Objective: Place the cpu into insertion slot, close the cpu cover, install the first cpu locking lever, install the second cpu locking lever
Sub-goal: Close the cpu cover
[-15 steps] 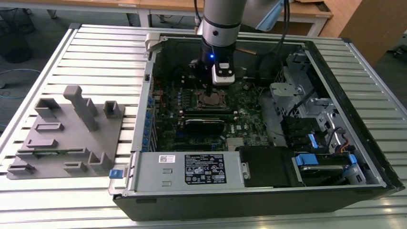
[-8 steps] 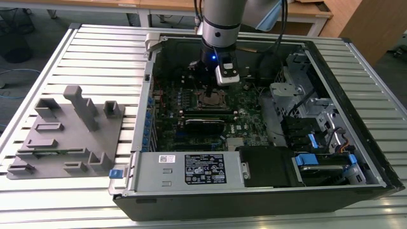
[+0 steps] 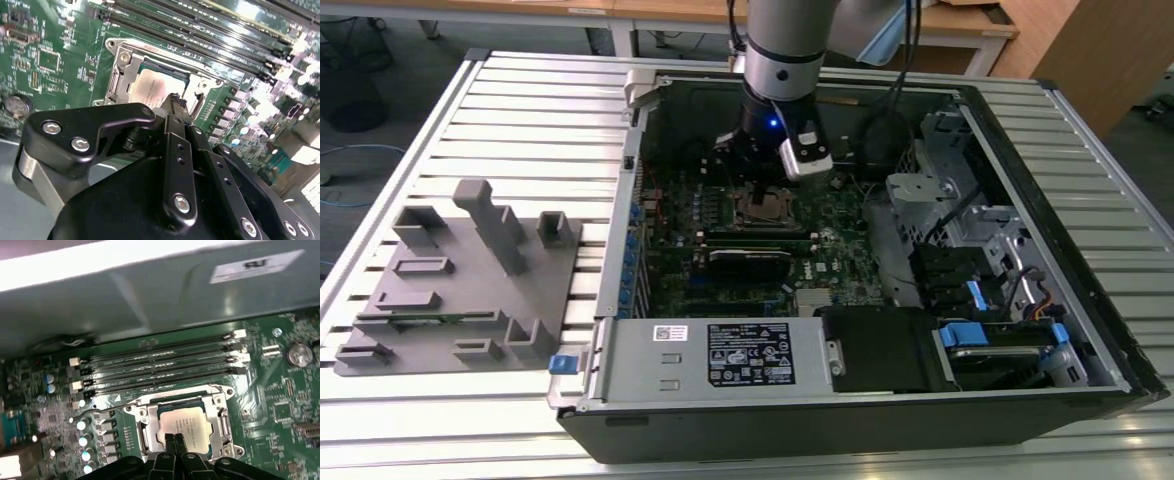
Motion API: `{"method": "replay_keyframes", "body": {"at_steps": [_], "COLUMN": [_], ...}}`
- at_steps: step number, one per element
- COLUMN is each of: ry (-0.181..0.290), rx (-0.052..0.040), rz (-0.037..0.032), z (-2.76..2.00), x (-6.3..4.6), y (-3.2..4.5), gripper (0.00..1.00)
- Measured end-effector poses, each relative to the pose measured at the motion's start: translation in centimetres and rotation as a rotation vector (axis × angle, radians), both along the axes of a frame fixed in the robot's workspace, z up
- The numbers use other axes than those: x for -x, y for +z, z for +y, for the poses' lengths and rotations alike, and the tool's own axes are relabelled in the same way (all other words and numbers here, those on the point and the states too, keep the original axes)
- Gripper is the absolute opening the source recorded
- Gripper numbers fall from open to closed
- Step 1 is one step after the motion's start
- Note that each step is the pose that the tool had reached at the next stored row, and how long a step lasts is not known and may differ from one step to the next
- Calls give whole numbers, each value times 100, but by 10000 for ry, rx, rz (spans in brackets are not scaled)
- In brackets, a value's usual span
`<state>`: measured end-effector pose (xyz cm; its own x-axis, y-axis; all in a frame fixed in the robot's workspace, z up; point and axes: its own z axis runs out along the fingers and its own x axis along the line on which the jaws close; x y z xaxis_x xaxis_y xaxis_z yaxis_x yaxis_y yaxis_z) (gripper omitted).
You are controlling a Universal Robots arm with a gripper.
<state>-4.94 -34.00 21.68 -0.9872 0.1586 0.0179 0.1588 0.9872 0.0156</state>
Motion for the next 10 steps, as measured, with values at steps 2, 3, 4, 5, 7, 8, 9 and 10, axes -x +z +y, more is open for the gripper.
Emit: {"method": "replay_keyframes", "body": {"at_steps": [2,3,4,5,7,8,9,10], "ry": [351,509,669,810,984,1004,1012,1016], "rx": [0,1,2,1,3,8,15,18], "rz": [0,0,1,-1,0,0,0,-1], "z": [0,0,0,0,0,0,0,0], "x": [0,0,0,0,0,0,-1,0], "y": [-5,-6,-7,-9,-11,-12,-12,-13], "gripper": [11,11,11,11,11,11,11,11]}}
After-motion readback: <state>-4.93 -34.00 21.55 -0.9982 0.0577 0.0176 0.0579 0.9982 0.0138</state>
